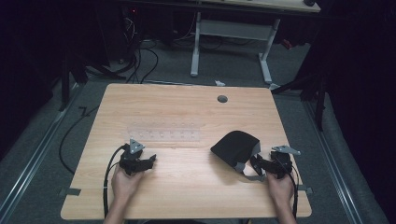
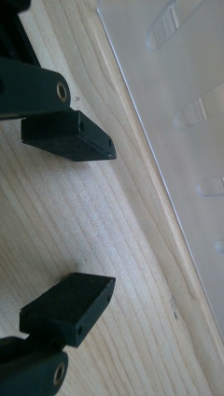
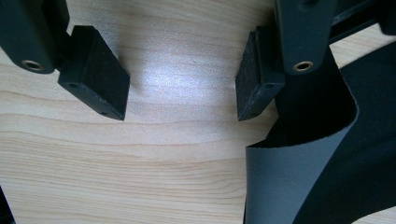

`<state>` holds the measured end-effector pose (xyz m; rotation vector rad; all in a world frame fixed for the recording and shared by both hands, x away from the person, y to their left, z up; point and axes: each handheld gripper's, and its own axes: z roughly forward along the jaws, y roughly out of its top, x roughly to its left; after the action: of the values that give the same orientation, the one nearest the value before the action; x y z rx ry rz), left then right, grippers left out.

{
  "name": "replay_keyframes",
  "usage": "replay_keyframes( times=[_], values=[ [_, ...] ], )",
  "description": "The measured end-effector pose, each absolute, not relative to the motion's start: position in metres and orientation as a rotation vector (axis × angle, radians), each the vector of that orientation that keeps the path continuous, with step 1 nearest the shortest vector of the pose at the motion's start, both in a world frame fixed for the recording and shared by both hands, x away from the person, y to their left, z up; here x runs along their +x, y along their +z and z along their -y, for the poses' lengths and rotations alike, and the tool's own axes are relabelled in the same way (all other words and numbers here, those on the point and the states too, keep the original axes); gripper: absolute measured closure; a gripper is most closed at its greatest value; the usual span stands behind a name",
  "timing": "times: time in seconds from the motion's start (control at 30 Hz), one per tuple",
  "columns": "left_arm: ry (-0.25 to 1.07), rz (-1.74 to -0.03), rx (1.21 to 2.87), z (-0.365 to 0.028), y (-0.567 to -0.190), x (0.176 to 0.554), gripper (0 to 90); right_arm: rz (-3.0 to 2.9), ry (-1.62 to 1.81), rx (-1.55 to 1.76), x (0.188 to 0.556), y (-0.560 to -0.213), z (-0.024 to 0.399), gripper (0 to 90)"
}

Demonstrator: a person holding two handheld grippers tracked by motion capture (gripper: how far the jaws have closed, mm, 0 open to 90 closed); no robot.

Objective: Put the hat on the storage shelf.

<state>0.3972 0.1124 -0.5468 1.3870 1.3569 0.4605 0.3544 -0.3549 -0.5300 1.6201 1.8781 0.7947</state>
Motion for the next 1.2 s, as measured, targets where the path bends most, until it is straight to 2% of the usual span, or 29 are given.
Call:
replay_keyframes(
  times=[0.67,0.77,1.03,1.2],
  values=[
    [0.461,-1.359,1.386,-0.112,-0.547,0.397,32.8,-1.896,0.803,1.611,0.354,-0.530,0.357,36.5],
    [0.461,-1.359,1.386,-0.112,-0.547,0.397,32.7,-1.893,0.793,1.625,0.354,-0.528,0.357,40.0],
    [0.464,-1.360,1.384,-0.112,-0.547,0.397,32.7,-1.875,0.818,1.661,0.347,-0.523,0.367,42.6],
    [0.465,-1.361,1.386,-0.112,-0.547,0.397,32.4,-1.875,0.928,1.665,0.336,-0.513,0.373,46.1]
  ],
)
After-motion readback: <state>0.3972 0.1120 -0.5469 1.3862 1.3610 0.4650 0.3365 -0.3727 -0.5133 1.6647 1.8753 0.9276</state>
